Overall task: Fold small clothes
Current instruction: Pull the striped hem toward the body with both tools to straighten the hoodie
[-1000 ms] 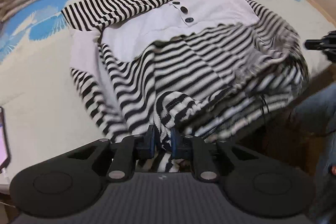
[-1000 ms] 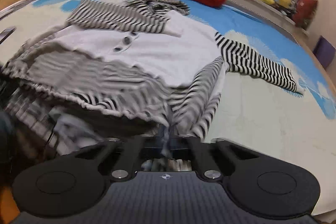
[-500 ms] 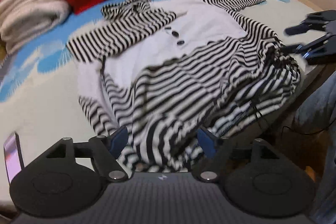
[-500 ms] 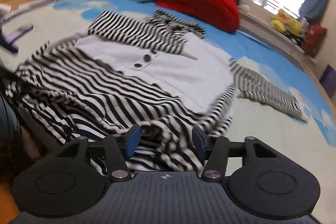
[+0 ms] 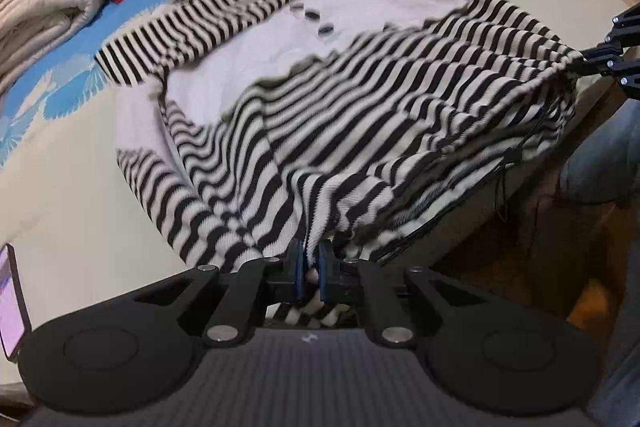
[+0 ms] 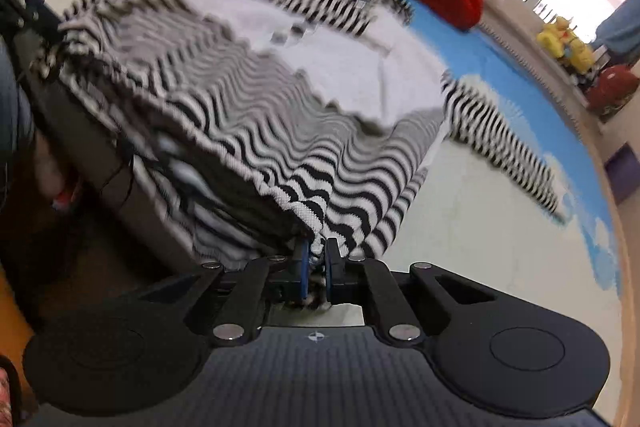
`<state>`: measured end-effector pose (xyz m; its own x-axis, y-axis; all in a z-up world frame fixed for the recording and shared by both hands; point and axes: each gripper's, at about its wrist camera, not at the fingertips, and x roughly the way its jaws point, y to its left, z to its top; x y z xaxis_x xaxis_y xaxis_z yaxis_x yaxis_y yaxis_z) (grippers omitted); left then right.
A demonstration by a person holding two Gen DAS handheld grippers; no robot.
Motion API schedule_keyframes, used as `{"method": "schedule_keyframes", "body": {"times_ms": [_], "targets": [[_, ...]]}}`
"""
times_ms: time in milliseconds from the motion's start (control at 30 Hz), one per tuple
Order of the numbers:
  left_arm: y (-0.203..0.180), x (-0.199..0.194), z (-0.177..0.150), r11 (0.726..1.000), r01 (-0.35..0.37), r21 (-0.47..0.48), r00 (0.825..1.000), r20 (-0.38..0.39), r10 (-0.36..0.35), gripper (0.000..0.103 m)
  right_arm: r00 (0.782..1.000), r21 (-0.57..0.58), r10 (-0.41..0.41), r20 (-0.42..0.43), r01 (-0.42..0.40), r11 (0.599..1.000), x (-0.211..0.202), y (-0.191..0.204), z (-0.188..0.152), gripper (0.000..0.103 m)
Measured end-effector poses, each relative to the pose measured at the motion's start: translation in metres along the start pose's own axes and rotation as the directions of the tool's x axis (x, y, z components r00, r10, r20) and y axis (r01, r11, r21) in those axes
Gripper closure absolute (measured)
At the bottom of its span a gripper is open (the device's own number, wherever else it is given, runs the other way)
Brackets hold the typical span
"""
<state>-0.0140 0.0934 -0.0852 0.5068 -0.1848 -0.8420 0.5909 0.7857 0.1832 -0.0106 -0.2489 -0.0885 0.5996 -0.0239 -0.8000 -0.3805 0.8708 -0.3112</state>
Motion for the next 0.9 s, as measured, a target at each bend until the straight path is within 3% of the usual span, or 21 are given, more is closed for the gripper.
{"method": "schedule_keyframes", "body": {"times_ms": [67, 133, 167, 200, 233, 267, 333, 400, 467, 533, 567, 600, 667, 733, 767, 833, 900], "targets": [[-0.001, 0.010, -0.001, 1.000, -0.004, -0.013, 1.000, -0.025, 0.004, 0.094, 0.996, -0.046, 0.007, -0.084, -0.011, 0.999, 0.022, 0.011, 0.001, 0.094], [0.000, 0.006, -0.001, 1.000, -0.012, -0.018, 1.000, -0.023, 0.011, 0.088, 0.994, -0.038, 0.038, -0.102, -0.042, 0.998, 0.025, 0.011, 0.007, 0.093], [0.001, 0.001, 0.000, 1.000, 0.001, -0.020, 1.000, -0.019, -0.002, 0.072, 0.993, -0.020, 0.078, -0.091, -0.081, 0.997, 0.019, 0.008, 0.009, 0.085], [0.003, -0.008, 0.001, 1.000, 0.015, -0.027, 1.000, -0.005, -0.015, 0.050, 0.992, 0.015, 0.105, -0.073, -0.104, 0.994, 0.012, 0.002, 0.010, 0.079], [0.004, -0.017, 0.001, 0.999, 0.021, -0.037, 1.000, 0.007, -0.021, 0.040, 0.989, 0.071, 0.138, -0.042, -0.135, 0.988, 0.000, -0.007, 0.010, 0.069], [0.007, -0.029, 0.002, 0.998, 0.034, -0.048, 0.999, 0.033, -0.032, 0.030, 0.985, 0.132, 0.173, -0.003, -0.171, 0.976, -0.013, -0.019, 0.012, 0.067], [0.014, -0.048, 0.009, 0.996, 0.057, -0.067, 0.995, 0.092, -0.051, 0.027, 0.973, 0.246, 0.208, 0.097, -0.226, 0.943, -0.036, -0.044, 0.021, 0.067], [0.022, -0.058, 0.023, 0.992, 0.056, -0.115, 0.988, 0.148, -0.038, 0.017, 0.962, 0.334, 0.168, 0.214, -0.234, 0.913, -0.047, -0.063, 0.037, 0.067], [0.030, -0.055, 0.043, 0.980, 0.040, -0.196, 0.978, 0.207, 0.001, 0.015, 0.956, 0.375, 0.102, 0.273, -0.204, 0.904, -0.039, -0.072, 0.056, 0.067], [0.033, -0.040, 0.058, 0.959, 0.015, -0.282, 0.972, 0.230, 0.052, 0.009, 0.968, 0.366, 0.067, 0.244, -0.156, 0.917, -0.015, -0.068, 0.070, 0.072], [0.032, -0.024, 0.062, 0.949, -0.009, -0.316, 0.973, 0.216, 0.081, 0.008, 0.981, 0.352, 0.059, 0.187, -0.123, 0.928, 0.006, -0.062, 0.076, 0.081], [0.030, -0.008, 0.064, 0.944, -0.037, -0.328, 0.980, 0.173, 0.098, 0.008, 0.989, 0.342, 0.061, 0.138, -0.106, 0.934, 0.017, -0.057, 0.075, 0.082], [0.020, 0.020, 0.059, 0.953, -0.070, -0.295, 0.992, 0.081, 0.098, 0.008, 0.998, 0.329, 0.063, 0.027, -0.069, 0.942, 0.042, -0.044, 0.063, 0.082], [0.009, 0.040, 0.043, 0.964, -0.097, -0.248, 0.995, 0.009, 0.103, 0.008, 0.997, 0.330, 0.076, -0.029, -0.062, 0.942, 0.051, -0.031, 0.038, 0.082], [0.004, 0.046, 0.031, 0.968, -0.108, -0.225, 0.994, -0.012, 0.108, 0.001, 0.999, 0.322, 0.054, 0.002, -0.052, 0.945, 0.046, -0.023, 0.025, 0.081], [-0.002, 0.045, 0.009, 0.964, -0.119, -0.240, 0.991, 0.034, 0.130, 0.000, 0.999, 0.297, 0.008, 0.049, -0.022, 0.955, 0.034, -0.011, 0.012, 0.081], [-0.003, 0.039, 0.002, 0.960, -0.118, -0.254, 0.991, 0.033, 0.130, 0.000, 0.999, 0.323, -0.002, 0.052, -0.015, 0.946, 0.024, -0.009, 0.013, 0.077]]}}
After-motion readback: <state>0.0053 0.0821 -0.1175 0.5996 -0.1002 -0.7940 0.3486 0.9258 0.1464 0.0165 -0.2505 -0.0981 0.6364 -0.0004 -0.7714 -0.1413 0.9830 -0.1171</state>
